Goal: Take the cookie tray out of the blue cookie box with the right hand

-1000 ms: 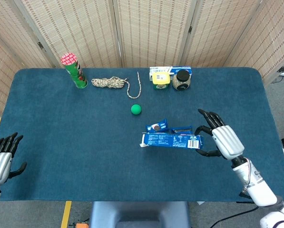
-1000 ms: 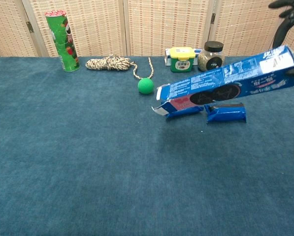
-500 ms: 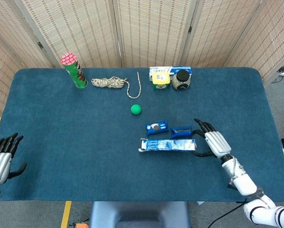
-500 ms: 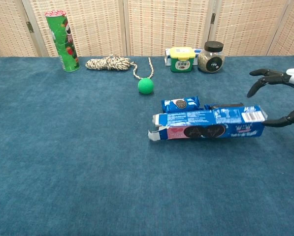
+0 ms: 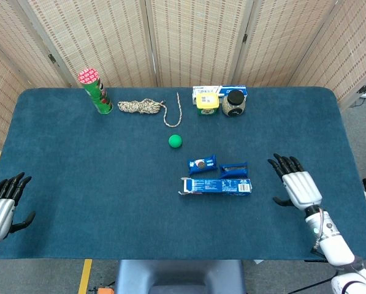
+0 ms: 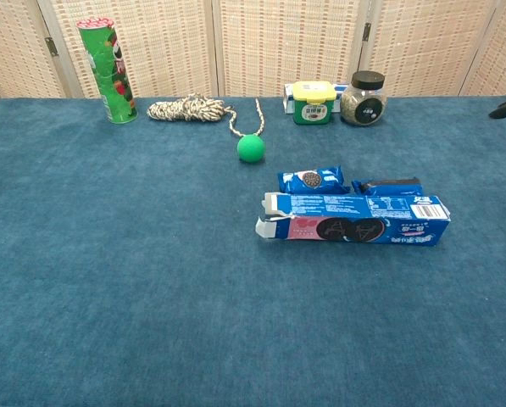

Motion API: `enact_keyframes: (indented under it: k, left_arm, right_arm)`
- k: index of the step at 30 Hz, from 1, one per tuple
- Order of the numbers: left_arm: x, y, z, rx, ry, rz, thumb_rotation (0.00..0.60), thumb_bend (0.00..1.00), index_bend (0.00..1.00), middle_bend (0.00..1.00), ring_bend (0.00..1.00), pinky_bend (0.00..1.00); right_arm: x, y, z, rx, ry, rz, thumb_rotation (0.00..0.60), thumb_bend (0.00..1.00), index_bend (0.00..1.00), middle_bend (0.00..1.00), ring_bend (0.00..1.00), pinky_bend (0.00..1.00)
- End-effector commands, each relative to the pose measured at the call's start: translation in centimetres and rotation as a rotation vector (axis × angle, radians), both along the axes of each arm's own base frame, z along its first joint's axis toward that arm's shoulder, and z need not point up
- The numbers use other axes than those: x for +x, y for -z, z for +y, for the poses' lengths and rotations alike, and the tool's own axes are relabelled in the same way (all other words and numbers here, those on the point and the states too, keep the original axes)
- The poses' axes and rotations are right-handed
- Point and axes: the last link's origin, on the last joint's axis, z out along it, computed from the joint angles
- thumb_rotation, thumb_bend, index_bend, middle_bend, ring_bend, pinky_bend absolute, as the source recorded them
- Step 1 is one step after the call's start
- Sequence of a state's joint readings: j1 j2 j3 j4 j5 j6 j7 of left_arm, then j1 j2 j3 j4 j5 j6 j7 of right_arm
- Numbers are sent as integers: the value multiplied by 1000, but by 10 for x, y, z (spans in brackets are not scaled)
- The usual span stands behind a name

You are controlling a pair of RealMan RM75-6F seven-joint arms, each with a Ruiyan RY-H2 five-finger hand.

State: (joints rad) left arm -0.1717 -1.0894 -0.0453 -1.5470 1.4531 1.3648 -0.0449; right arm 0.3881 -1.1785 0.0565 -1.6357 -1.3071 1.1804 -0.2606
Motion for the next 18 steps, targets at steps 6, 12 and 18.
enact_keyframes:
  k: [6,12,18]
  left_arm:
    - [1,3,-2,82,0,54,600,361,23,0,0,46]
    - [3,4,-5,74,3,57,600,361,17,0,0,45]
    - [0,1,-8,86,-15,55,600,362,9,0,0,43]
  right_arm:
    - [-34,-16,72,-286,136,204,600,230,0,0,0,0]
    - [-36,-18,71,-286,130,143,600,231,0,0,0,0]
    - [-35,-16,67,-245,110,117,600,231,0,0,0,0]
